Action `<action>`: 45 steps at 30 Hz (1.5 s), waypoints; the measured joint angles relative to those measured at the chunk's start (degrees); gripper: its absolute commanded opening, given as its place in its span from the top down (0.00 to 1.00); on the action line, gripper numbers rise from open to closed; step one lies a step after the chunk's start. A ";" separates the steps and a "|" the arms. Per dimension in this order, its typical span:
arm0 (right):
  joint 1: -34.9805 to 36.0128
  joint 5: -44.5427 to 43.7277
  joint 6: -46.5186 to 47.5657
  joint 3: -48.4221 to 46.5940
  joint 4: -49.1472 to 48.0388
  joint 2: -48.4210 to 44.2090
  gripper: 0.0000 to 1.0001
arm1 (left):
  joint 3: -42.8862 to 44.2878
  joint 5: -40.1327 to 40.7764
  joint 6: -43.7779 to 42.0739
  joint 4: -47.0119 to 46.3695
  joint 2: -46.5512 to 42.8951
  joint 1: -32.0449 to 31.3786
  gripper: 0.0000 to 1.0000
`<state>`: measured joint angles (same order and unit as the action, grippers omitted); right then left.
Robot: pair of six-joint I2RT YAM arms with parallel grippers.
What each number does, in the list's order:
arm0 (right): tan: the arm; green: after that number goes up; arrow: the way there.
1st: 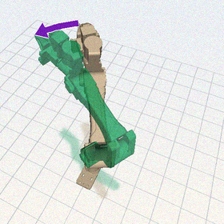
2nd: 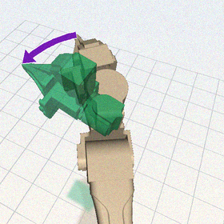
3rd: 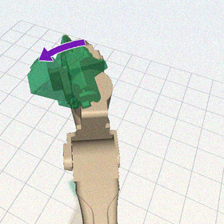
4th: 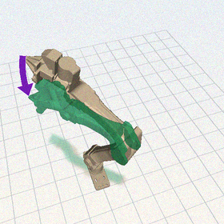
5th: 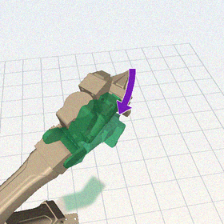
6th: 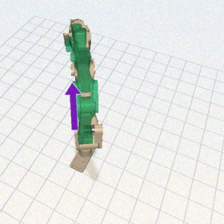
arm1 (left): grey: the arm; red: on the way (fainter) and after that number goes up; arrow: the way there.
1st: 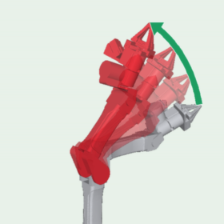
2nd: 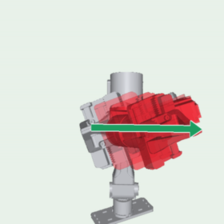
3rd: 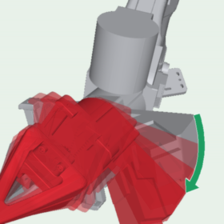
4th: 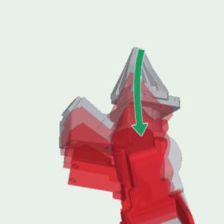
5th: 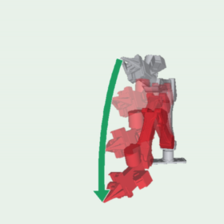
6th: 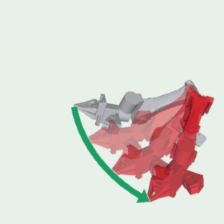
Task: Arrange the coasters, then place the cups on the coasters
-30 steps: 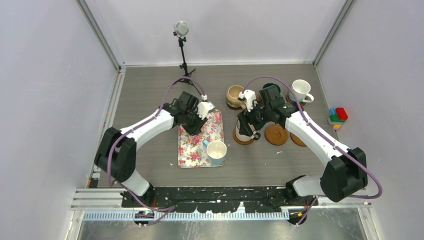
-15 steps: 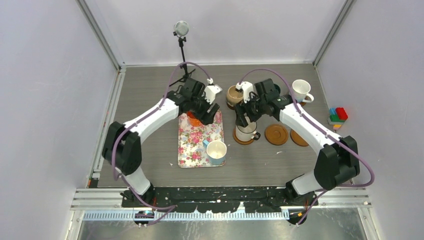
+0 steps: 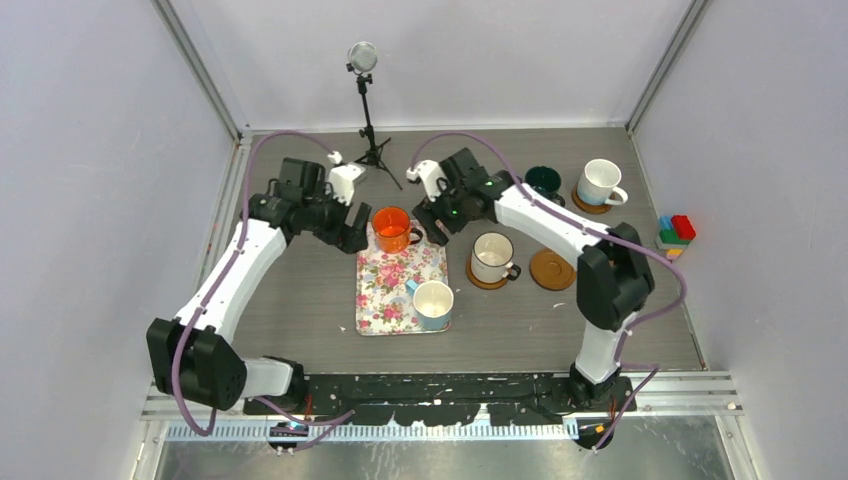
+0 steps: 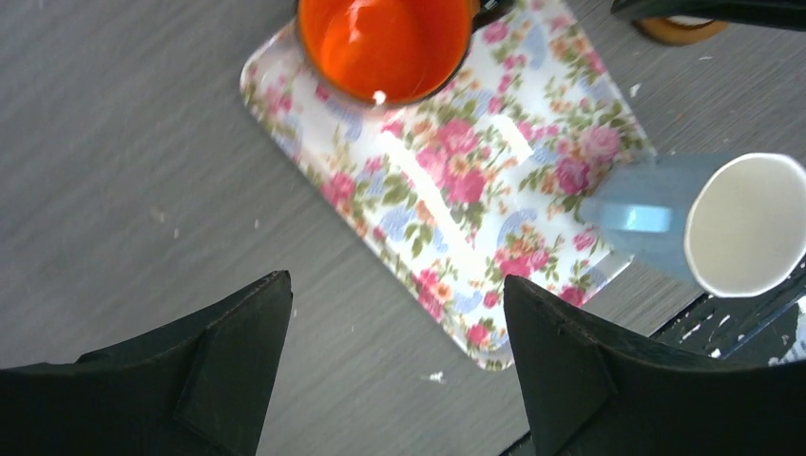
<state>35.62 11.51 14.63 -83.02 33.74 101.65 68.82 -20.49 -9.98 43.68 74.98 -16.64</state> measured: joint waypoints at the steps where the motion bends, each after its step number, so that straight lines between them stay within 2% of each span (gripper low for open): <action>1: 0.83 -0.61 0.42 -2.21 0.39 2.05 0.21 | -0.35 -0.22 0.00 1.18 0.02 1.46 0.15; 9: 3.82 -2.47 1.92 -11.39 1.46 12.39 0.25 | -1.53 -3.15 0.00 5.57 -2.12 9.84 0.14; 22: 5.18 -2.05 2.21 -14.25 0.15 19.93 0.44 | -3.87 -5.09 0.63 5.05 -5.35 10.78 0.14; 29: 5.66 -0.63 3.13 -17.16 0.20 21.70 0.63 | -3.91 -5.09 0.66 4.81 -5.64 10.78 0.14; 32: 5.95 -0.35 3.39 -17.97 0.48 22.14 0.76 | -3.91 -5.07 0.68 4.74 -6.19 10.78 0.14; 35: 6.08 0.87 3.74 -18.12 1.40 22.12 0.93 | -3.91 -5.05 0.66 4.63 -6.73 10.78 0.14; 37: 6.40 0.87 4.00 -18.16 1.66 22.08 0.99 | -3.91 -5.05 0.66 4.57 -6.86 10.78 0.14; 41: 6.49 0.70 3.76 -17.49 2.58 20.98 0.99 | -3.91 -5.07 0.66 4.57 -6.86 10.78 0.12; 45: 6.01 0.44 3.02 -12.94 3.80 15.85 0.99 | -3.91 -5.07 0.66 4.52 -6.47 10.78 0.08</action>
<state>41.63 11.94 17.65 -95.96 37.54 117.49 64.90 -25.56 -9.32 48.21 68.51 -5.87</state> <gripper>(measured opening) 0.246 0.892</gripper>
